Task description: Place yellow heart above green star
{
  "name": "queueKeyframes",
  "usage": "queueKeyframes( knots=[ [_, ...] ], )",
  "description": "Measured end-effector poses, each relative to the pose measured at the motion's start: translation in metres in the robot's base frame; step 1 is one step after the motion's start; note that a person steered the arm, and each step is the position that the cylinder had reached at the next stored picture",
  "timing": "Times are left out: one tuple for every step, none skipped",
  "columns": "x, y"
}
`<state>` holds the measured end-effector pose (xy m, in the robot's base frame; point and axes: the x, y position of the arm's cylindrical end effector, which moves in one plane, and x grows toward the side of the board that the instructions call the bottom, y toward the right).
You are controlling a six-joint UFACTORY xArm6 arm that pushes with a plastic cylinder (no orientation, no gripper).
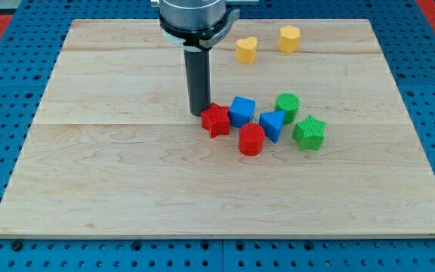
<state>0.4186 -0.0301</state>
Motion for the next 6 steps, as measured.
queueKeyframes(
  knots=[
    [0.0,0.007],
    [0.0,0.018],
    [-0.011,0.014],
    [-0.056,0.002],
    [-0.078,0.043],
    [-0.116,0.033]
  ],
)
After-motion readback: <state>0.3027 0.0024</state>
